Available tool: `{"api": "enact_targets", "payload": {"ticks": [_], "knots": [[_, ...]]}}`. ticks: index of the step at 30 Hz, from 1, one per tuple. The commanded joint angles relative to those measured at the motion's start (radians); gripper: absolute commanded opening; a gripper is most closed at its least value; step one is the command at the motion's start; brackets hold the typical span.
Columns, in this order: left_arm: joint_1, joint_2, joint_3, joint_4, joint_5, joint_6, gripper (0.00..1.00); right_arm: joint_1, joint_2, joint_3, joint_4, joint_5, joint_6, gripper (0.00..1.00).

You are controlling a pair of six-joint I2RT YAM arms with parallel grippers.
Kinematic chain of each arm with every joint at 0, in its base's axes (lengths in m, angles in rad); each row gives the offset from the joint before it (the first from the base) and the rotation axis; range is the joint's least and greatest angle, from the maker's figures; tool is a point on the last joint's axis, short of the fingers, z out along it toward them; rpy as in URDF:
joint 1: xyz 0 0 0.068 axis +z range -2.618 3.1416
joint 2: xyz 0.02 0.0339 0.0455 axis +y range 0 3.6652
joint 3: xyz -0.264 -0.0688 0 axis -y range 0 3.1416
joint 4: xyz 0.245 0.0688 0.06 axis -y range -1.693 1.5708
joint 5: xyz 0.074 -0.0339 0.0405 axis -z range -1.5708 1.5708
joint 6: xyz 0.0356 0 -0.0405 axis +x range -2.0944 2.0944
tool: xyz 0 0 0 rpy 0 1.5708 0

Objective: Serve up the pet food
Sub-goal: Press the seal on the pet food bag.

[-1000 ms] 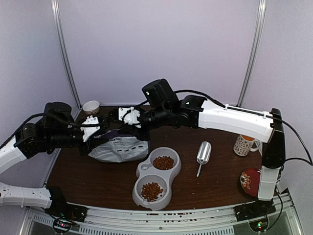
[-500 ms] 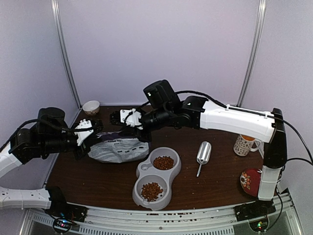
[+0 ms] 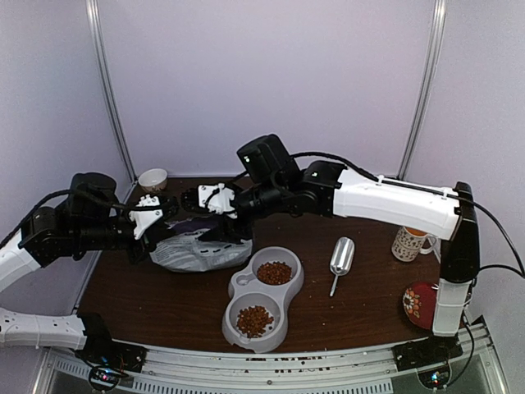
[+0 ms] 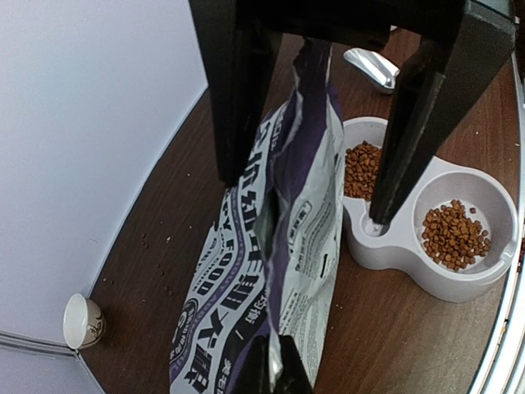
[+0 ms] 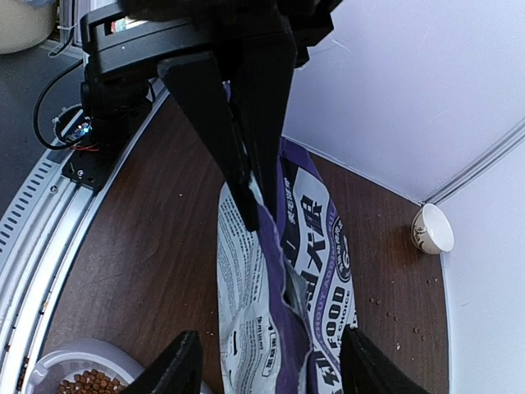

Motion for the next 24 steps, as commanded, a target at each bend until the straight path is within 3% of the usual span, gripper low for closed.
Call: {"api": "enact_targets", "payload": {"ticks": [1, 10, 13, 16, 21, 24], "knots": [[0.002, 0.016, 0.033, 0.058, 0.043, -0.014, 0.0, 0.019, 0.048, 0.072, -0.042, 0.064, -0.008, 0.55], [0.002, -0.005, 0.03, 0.024, 0.089, -0.005, 0.01, 0.026, 0.073, 0.103, -0.077, 0.102, -0.027, 0.15], [0.002, -0.02, 0.015, -0.005, 0.053, -0.006, 0.24, 0.025, 0.071, 0.105, -0.081, 0.105, -0.036, 0.05], [0.001, -0.044, -0.008, -0.024, 0.009, -0.017, 0.4, 0.025, 0.07, 0.106, -0.081, 0.107, -0.042, 0.0], [0.001, -0.09, -0.044, -0.03, -0.023, -0.029, 0.38, 0.022, 0.069, 0.109, -0.08, 0.106, -0.048, 0.0], [0.002, -0.101, -0.065, -0.026, -0.053, -0.03, 0.31, 0.021, 0.065, 0.111, -0.08, 0.098, -0.048, 0.0]]}}
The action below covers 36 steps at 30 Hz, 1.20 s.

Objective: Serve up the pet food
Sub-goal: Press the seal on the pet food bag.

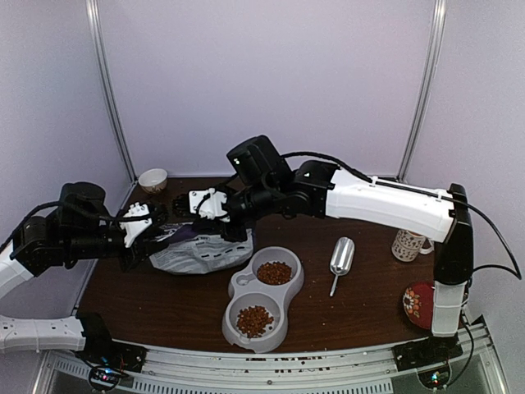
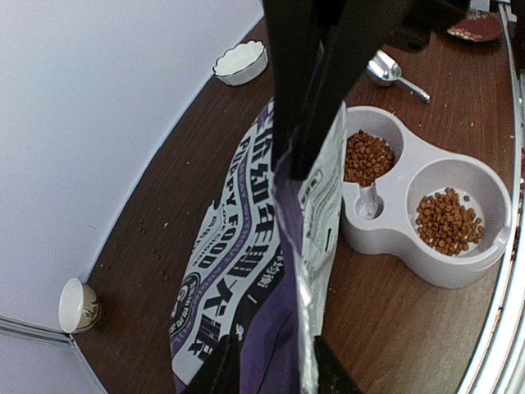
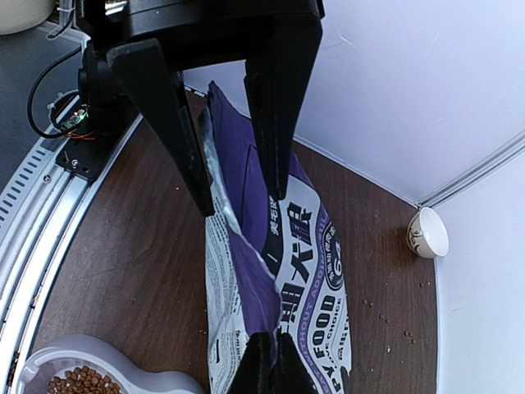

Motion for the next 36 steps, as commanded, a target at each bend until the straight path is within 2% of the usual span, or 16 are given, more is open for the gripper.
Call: {"api": "enact_targets", "payload": {"ticks": [1, 2, 4, 8, 12, 14, 16, 17, 18, 22, 24, 26, 29, 35, 36], "knots": [[0.0, -0.016, -0.029, 0.022, -0.056, -0.012, 0.27, -0.003, 0.015, 0.027, -0.022, 0.025, -0.003, 0.0], [0.0, -0.017, -0.029, 0.022, -0.063, -0.01, 0.22, -0.004, 0.013, 0.027, -0.022, 0.021, -0.002, 0.0], [0.0, -0.016, -0.028, 0.022, -0.08, -0.009, 0.0, -0.007, 0.009, 0.027, -0.022, 0.013, -0.001, 0.0], [0.0, -0.009, 0.005, 0.008, -0.071, -0.034, 0.0, -0.009, 0.001, 0.017, -0.019, 0.004, -0.002, 0.0], [0.001, 0.023, 0.069, -0.04, -0.002, -0.09, 0.0, -0.009, -0.008, 0.0, -0.009, 0.006, -0.001, 0.0], [0.001, 0.035, 0.104, -0.068, 0.044, -0.11, 0.0, -0.009, -0.019, -0.012, -0.007, 0.004, -0.001, 0.18], [0.001, 0.038, 0.128, -0.083, 0.078, -0.133, 0.0, -0.008, -0.031, -0.032, -0.009, -0.001, -0.012, 0.44], [0.001, 0.039, 0.135, -0.087, 0.095, -0.139, 0.0, -0.008, -0.038, -0.043, -0.01, -0.002, -0.016, 0.52], [0.001, 0.039, 0.138, -0.088, 0.1, -0.147, 0.0, -0.009, -0.044, -0.055, -0.011, 0.001, -0.021, 0.57], [0.001, 0.052, 0.137, -0.09, 0.114, -0.172, 0.0, -0.012, -0.055, -0.08, -0.029, 0.026, -0.036, 0.6], [0.001, 0.06, 0.129, -0.09, 0.122, -0.178, 0.0, -0.016, -0.055, -0.079, -0.05, 0.032, -0.041, 0.57], [0.002, 0.063, 0.122, -0.09, 0.132, -0.183, 0.0, -0.025, -0.052, -0.071, -0.076, 0.029, -0.044, 0.41], [0.005, 0.067, 0.118, -0.092, 0.158, -0.193, 0.0, -0.036, -0.053, -0.07, -0.11, 0.036, -0.045, 0.32], [0.041, 0.081, 0.118, -0.112, 0.248, -0.236, 0.0, -0.061, -0.061, -0.063, -0.197, -0.017, -0.055, 0.0], [0.051, 0.087, 0.121, -0.118, 0.267, -0.244, 0.0, -0.066, -0.06, -0.06, -0.209, -0.038, -0.051, 0.0]]}}
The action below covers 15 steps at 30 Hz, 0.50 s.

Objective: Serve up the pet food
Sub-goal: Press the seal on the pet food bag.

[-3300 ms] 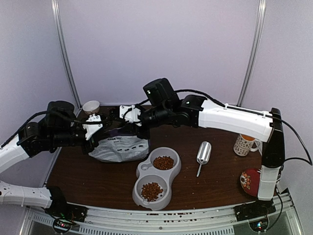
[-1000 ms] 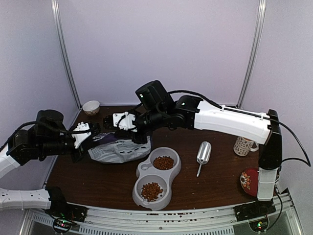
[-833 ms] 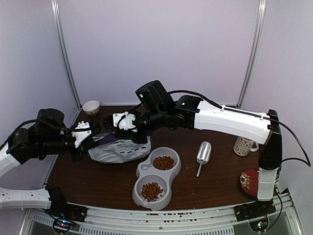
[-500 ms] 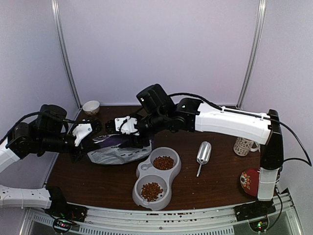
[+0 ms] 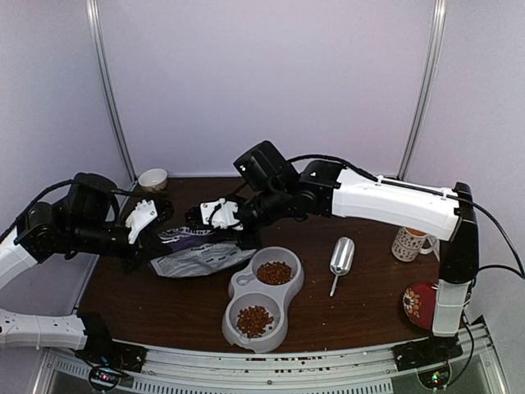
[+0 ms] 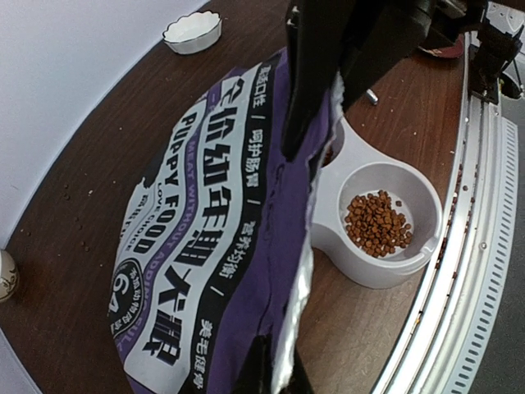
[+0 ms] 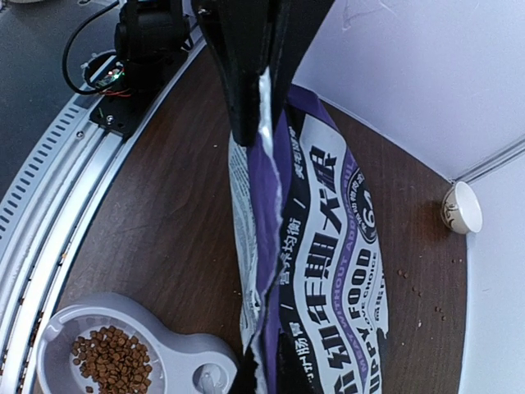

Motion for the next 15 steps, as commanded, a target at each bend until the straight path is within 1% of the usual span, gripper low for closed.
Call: {"api": "enact_targets", "payload": {"ticks": [1, 7, 12, 15], "knots": [[0.036, 0.01, 0.039, 0.012, 0.126, -0.062, 0.0, -0.048, -0.027, 0.002, -0.113, -0.038, 0.004, 0.0], [0.094, 0.042, 0.043, -0.025, 0.236, -0.112, 0.0, -0.069, -0.002, 0.052, -0.194, -0.165, 0.022, 0.0], [0.131, 0.08, 0.067, -0.069, 0.32, -0.135, 0.0, -0.086, 0.059, 0.146, -0.302, -0.241, 0.021, 0.0], [0.176, 0.096, 0.07, -0.076, 0.447, -0.148, 0.0, -0.098, 0.091, 0.205, -0.35, -0.306, 0.011, 0.0]]}}
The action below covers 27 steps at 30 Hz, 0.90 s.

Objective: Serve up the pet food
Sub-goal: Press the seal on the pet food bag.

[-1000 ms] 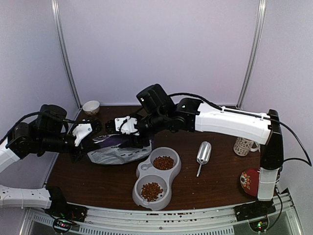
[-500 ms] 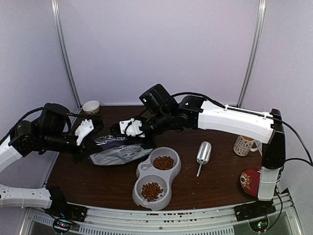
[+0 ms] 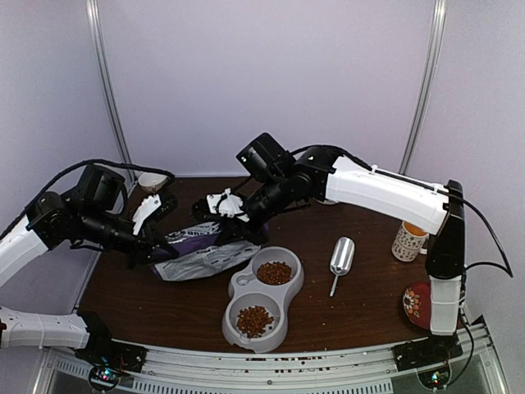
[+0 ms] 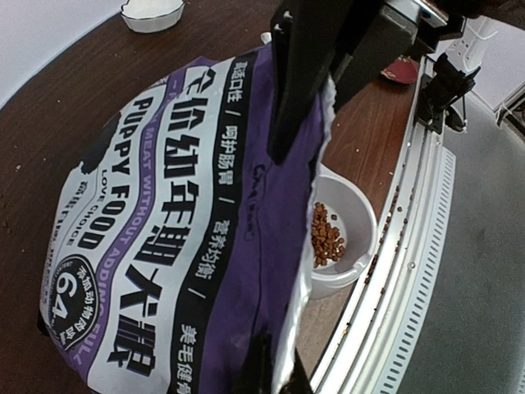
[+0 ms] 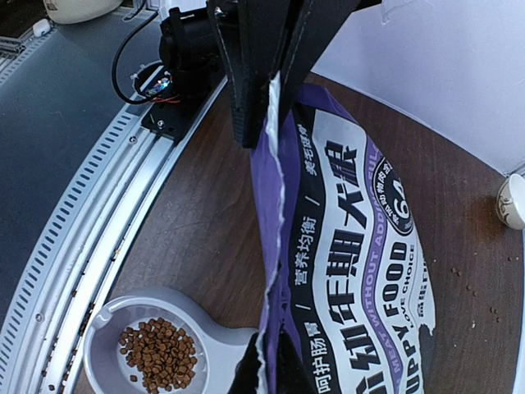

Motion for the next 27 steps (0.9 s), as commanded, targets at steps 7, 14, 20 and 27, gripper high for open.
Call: {"api": "enact_targets", "payload": {"ticks": [7, 14, 20, 27], "knots": [[0.155, 0.06, 0.034, 0.017, 0.447, -0.189, 0.0, -0.059, 0.048, 0.14, -0.169, -0.211, -0.019, 0.0], [0.16, 0.086, 0.038, 0.024, 0.512, -0.208, 0.0, -0.099, 0.063, 0.162, -0.197, -0.359, -0.007, 0.0], [0.16, 0.07, 0.011, 0.011, 0.444, -0.161, 0.0, -0.101, 0.066, 0.161, -0.163, -0.325, 0.053, 0.1], [0.16, 0.08, 0.022, 0.004, 0.421, -0.119, 0.0, -0.018, -0.044, -0.017, 0.136, -0.16, 0.179, 0.67]]}}
